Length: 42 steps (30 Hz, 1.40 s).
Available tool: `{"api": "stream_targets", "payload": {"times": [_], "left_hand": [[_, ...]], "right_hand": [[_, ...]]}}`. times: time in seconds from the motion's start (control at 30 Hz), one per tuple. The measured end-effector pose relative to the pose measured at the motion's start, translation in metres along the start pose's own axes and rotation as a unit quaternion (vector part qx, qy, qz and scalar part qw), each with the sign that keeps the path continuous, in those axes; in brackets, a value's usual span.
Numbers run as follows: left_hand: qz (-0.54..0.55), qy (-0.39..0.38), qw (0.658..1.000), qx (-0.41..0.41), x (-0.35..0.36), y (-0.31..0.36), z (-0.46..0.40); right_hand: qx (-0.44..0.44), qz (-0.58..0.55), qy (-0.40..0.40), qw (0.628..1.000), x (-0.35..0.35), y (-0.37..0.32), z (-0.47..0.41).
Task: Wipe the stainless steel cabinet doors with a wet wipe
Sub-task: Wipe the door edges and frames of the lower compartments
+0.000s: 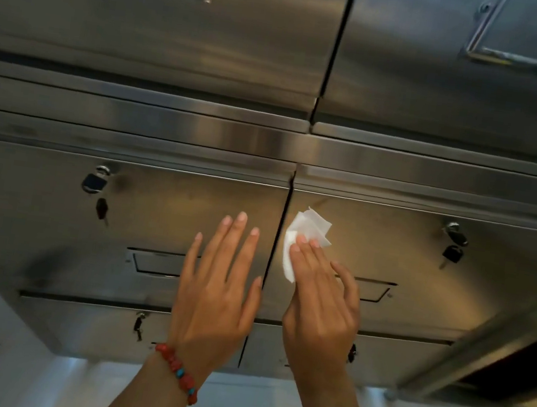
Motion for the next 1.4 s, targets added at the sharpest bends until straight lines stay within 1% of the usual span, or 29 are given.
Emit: {"api": "stream_targets", "payload": {"times": [0.3,0.57,0.83,1.03,1.2,1.4], "left_hand": [[-0.007,0.003,1.0,0.025,0.059,0.019,0.001],[-0.015,0.001,0.999,0.034,0.099,0.007,0.006],[-0.041,0.013,0.999,0.033,0.138,0.01,0.039],[-0.039,0.018,0.999,0.027,0.167,0.019,0.064],[-0.029,0.033,0.999,0.008,0.192,0.02,0.075],[-0.034,0.05,0.998,0.008,0.227,0.021,0.096]], "right_hand": [[0.014,0.031,-0.001,0.999,0.018,0.048,0.024],[0.026,0.037,0.015,0.999,0.053,0.068,0.047],[0.039,0.018,0.008,0.999,0.072,0.086,0.095],[0.039,0.007,0.014,0.999,0.081,0.1,0.135],[0.034,-0.01,0.043,0.998,0.093,0.113,0.16],[0.018,-0.02,0.073,0.997,0.111,0.127,0.191]]}}
Point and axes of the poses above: each hand's wrist, its own z-axis away from the middle knuckle, its own x-axis out of the palm, y = z × x, the point moved 4 cm from there along -z, towards the middle knuckle, and after that the axes turned 8 degrees about -z, right-handed, at the moved point
